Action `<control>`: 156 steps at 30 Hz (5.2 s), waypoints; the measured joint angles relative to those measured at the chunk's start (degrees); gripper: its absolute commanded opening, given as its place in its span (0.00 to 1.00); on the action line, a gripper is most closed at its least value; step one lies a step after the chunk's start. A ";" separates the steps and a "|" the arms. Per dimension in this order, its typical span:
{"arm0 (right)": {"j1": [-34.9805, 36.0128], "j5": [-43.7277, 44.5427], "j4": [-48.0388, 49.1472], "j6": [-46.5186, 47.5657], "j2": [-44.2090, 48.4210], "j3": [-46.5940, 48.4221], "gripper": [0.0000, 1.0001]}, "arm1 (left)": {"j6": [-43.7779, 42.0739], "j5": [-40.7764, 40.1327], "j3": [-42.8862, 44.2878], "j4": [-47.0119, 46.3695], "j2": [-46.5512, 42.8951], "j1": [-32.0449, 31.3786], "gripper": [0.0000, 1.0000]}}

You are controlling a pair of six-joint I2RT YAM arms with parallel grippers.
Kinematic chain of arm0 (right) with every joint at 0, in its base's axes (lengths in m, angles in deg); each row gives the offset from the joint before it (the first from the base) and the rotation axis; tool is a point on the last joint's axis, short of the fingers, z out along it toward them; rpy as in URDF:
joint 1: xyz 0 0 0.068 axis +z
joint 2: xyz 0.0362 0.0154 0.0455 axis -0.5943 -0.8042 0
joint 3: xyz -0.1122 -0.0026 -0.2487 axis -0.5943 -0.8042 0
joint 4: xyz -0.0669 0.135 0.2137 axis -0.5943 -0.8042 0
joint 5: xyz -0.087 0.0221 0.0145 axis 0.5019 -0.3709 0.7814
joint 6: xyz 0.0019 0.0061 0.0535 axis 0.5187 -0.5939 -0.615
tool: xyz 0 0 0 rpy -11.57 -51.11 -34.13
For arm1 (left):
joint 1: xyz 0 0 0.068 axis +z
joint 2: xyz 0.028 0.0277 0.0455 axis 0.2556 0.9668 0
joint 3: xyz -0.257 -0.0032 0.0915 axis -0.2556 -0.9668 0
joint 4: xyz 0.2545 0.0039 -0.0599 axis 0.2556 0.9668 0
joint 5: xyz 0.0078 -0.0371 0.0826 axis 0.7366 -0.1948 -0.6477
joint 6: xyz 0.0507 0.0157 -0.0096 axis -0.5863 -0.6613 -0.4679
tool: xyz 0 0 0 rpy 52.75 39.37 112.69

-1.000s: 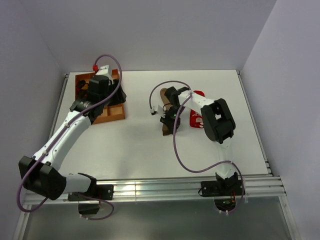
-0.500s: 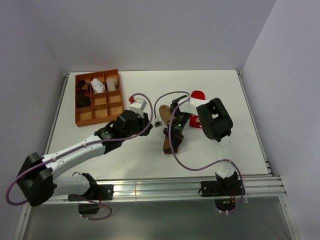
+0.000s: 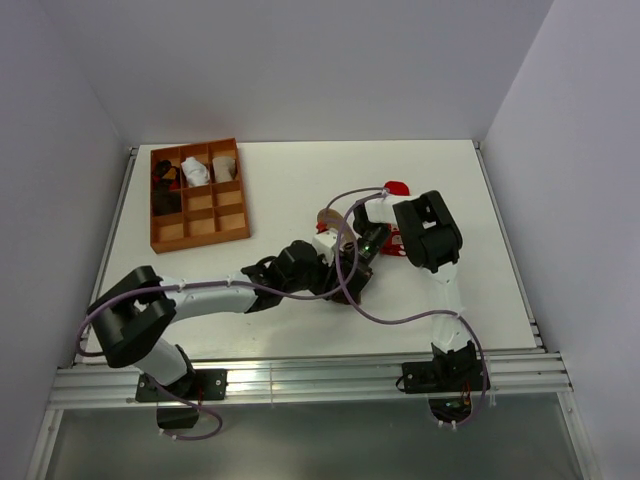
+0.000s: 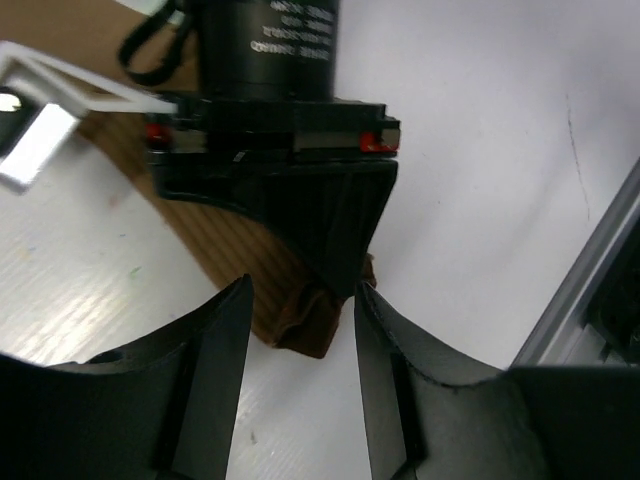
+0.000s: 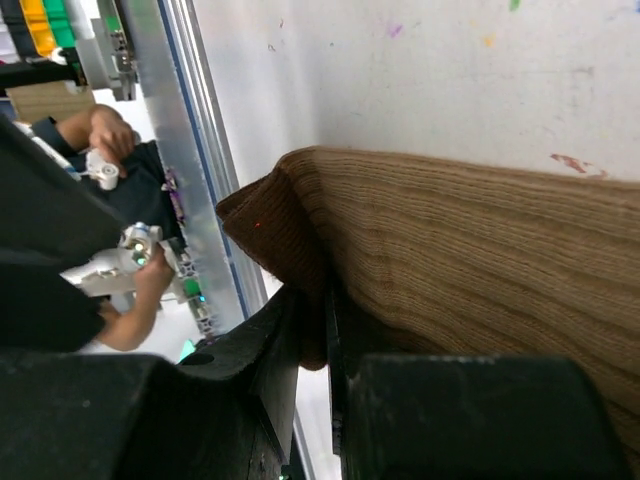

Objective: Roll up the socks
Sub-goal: Roll the sock at the center of the board.

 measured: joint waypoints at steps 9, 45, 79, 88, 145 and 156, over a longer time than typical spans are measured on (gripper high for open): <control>-0.92 -0.42 -1.05 -3.26 -1.66 1.27 0.20 | -0.13 8.79 -1.16 -6.10 4.61 2.84 0.53; -2.45 0.72 -1.29 -7.08 -2.43 2.67 0.17 | -5.42 9.90 -3.23 -1.29 6.84 5.09 0.45; -2.64 1.31 -1.36 -7.98 -2.43 2.75 0.17 | -9.29 11.58 4.02 1.05 11.54 3.56 0.37; -2.69 1.64 -1.42 -8.15 -2.43 3.10 0.17 | -9.38 12.13 2.91 1.92 9.57 2.89 0.39; -5.35 2.93 4.52 -16.13 3.80 2.89 0.37 | -7.19 10.45 11.52 0.94 19.34 3.85 0.00; -12.83 5.05 20.61 -25.31 20.37 -7.52 0.36 | -1.66 12.24 13.33 3.72 20.26 5.51 0.00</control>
